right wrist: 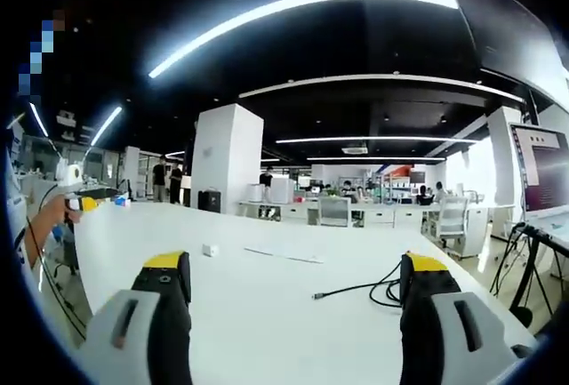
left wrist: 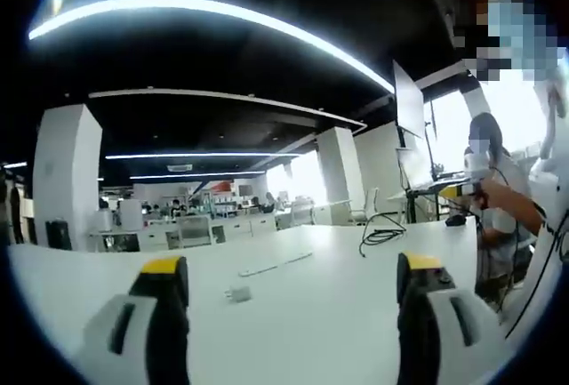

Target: Plug the desk Type‑C cable into the charger adapter.

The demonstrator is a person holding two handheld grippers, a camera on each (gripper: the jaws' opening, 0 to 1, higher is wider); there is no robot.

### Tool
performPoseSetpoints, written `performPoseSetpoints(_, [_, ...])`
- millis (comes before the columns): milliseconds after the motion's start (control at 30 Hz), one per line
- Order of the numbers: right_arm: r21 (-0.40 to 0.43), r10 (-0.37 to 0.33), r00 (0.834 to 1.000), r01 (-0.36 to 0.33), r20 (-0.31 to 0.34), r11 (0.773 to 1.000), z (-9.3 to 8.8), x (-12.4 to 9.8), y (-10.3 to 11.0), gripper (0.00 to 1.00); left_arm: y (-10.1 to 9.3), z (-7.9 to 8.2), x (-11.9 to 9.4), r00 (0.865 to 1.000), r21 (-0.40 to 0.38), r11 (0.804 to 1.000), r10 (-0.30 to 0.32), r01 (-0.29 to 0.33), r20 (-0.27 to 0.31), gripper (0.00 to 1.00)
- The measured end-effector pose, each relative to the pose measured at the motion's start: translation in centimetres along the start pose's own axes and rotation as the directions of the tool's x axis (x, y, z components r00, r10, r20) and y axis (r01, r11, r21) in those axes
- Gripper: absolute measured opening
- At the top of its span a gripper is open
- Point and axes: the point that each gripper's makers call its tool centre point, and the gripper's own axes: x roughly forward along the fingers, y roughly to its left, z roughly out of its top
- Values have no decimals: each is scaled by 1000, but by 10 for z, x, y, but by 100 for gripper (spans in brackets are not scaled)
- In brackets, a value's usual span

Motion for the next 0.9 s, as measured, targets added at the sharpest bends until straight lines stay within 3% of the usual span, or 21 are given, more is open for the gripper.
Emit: performPoseSetpoints(900, [-11,-13,1000,13,-1,1000,2,-7,-2,100,4,6,-7,1000,3,1000,20,-19,-5,99])
